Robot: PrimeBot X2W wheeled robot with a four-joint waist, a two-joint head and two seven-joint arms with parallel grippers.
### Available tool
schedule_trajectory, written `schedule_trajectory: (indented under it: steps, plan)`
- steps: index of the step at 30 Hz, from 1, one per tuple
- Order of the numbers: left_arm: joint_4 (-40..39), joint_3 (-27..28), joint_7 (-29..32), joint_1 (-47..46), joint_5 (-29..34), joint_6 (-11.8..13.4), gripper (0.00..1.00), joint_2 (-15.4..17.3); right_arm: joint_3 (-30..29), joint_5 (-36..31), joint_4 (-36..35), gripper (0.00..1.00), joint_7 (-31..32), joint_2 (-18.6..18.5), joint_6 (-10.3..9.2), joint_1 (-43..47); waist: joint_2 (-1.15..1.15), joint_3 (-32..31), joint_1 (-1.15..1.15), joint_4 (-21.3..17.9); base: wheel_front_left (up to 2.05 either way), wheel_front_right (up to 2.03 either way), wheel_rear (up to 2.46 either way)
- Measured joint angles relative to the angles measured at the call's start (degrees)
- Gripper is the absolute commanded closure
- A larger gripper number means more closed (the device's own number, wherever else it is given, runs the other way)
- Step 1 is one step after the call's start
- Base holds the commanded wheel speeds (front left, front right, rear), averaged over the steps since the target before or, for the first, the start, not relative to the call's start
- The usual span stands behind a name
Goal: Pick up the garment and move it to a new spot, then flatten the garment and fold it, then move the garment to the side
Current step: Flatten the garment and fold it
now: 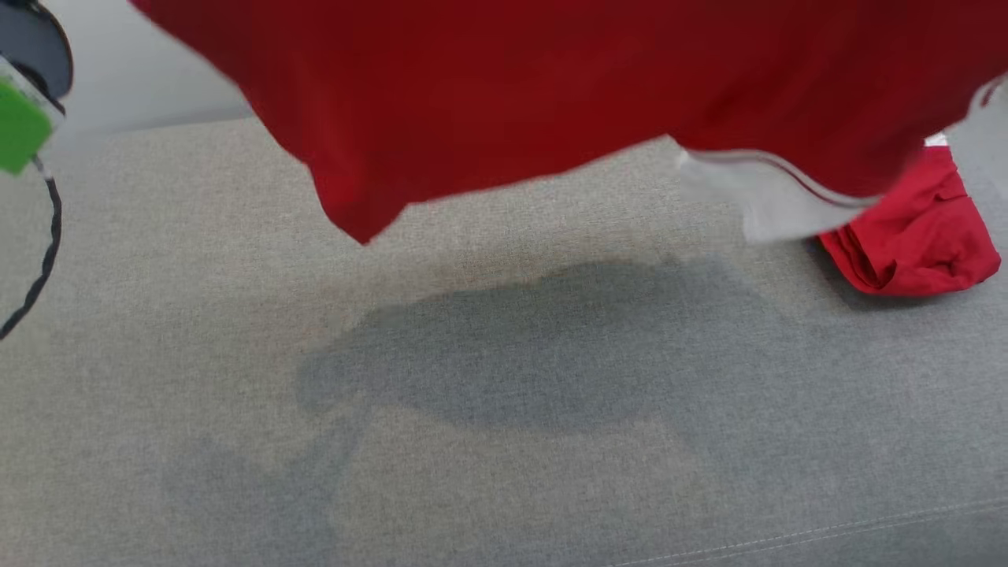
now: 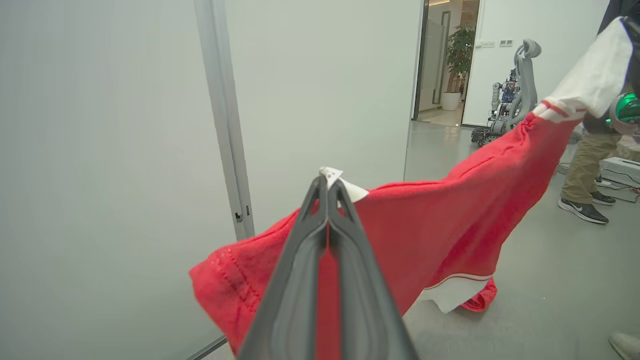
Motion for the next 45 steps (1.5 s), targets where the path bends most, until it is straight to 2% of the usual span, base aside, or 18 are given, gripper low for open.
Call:
schedule_trajectory:
  steps: [3,4,8,11,13,17,19,22,24,26,29,32,33,36,41,43,45]
  plan:
    - [-1.68,-0.4,4.57,2.8,-3.11,2.68,1.0,1.21,0.23,-0.23,-0.92,1.0,3.5,-2.18,-5.01,1.55,0.0,0.14,0.0,-0.4,0.0,0.0,0.0]
    - [-1.89,-0.46,5.66,3.48,-4.02,3.63,1.0,1.2,0.27,-0.36,-0.69,1.0,4.54,-2.61,-5.55,2.33,0.0,0.43,0.0,-0.49,0.0,0.0,0.0]
    - [0.54,-1.22,8.55,4.33,-5.36,6.13,1.0,1.11,0.92,-0.8,4.12,1.0,6.92,-2.07,-5.28,5.11,0.0,2.53,0.0,-0.75,0.0,0.0,0.0]
    - [6.39,-2.78,9.38,4.56,-5.06,6.69,1.0,-0.22,3.57,-1.81,11.32,1.0,7.38,1.25,-5.21,6.03,0.0,4.7,0.0,-0.56,0.0,0.0,0.0]
    - [10.13,-4.16,9.22,4.54,-3.27,6.84,1.0,-1.89,6.36,-5.17,16.59,1.0,7.24,3.32,-4.86,5.99,0.0,6.21,0.0,-0.36,0.0,0.0,0.0]
    - [17.49,-5.44,3.81,1.97,6.26,7.23,1.0,-5.12,6.92,-16.53,29.74,1.0,2.53,7.48,-4.79,4.0,0.0,9.35,0.0,0.13,0.0,0.0,0.0]
    - [18.73,-5.43,0.2,-2.04,11.15,7.23,1.0,-6.32,5.54,-22.19,32.94,1.0,-1.04,9.45,-4.79,-0.59,0.0,10.93,0.0,0.39,0.0,0.0,0.0]
    - [17.64,-4.28,-7.05,-10.56,17.9,7.21,1.0,-8.5,3.45,-26.16,32.2,1.0,-5.66,13.45,-4.79,-12.51,0.0,13.32,0.0,0.79,0.0,0.0,0.0]
    - [15.3,-3.78,-12.0,-16.31,23.2,7.15,1.0,-8.31,4.0,-27.32,30.07,1.0,-7.71,15.68,-4.72,-19.99,0.0,14.91,0.0,1.04,0.0,0.0,0.0]
    - [13.44,-3.24,-15.23,-20.52,26.58,6.62,1.0,-7.25,5.02,-27.61,28.35,1.0,-8.64,16.08,-4.31,-25.03,0.0,16.53,0.0,1.2,0.0,0.0,0.0]
    - [12.63,-2.47,-20.01,-21.06,27.7,5.71,1.0,-6.7,6.87,-27.18,25.46,1.0,-9.54,14.7,-4.32,-26.53,0.0,19.01,0.0,1.23,0.0,0.0,0.0]
    - [14.73,-2.36,-26.87,-14.76,28.07,4.63,1.0,-7.77,9.46,-25.57,23.45,1.0,-10.63,13.57,-3.78,-20.82,0.0,21.12,0.0,1.07,0.0,0.0,0.0]
    - [14.73,-2.36,-26.87,-14.76,28.07,4.63,1.0,-7.77,9.46,-25.57,23.45,1.0,-10.63,13.57,-3.78,-20.82,0.0,21.12,0.0,1.07,0.0,0.0,0.0]
    - [20.65,-3.28,-31.31,0.63,27.93,5.04,1.0,-7.93,9.94,-22.63,26.2,1.0,-10.73,13.84,-2.69,-6.07,0.0,22.09,0.02,0.57,0.0,0.0,0.0]
    - [31.72,-9.84,-35.62,29.34,25.39,5.28,1.0,-10.4,9.85,-19.72,34.44,1.0,-11.6,14.32,-2.81,21.76,0.0,20.63,0.02,0.02,0.0,0.0,0.0]
    - [33.52,-9.07,-39.75,34.18,24.16,5.28,1.0,-11.54,10.47,-19.63,35.96,1.0,-12.65,14.61,-2.1,29.1,0.0,19.31,0.0,-0.18,0.0,0.0,0.0]
    - [35.8,-8.56,-41.53,34.63,22.72,5.28,1.0,-12.72,10.6,-18.8,36.04,1.0,-14.15,15.11,-1.23,32.36,0.0,17.83,0.0,-0.38,0.0,0.0,0.0]
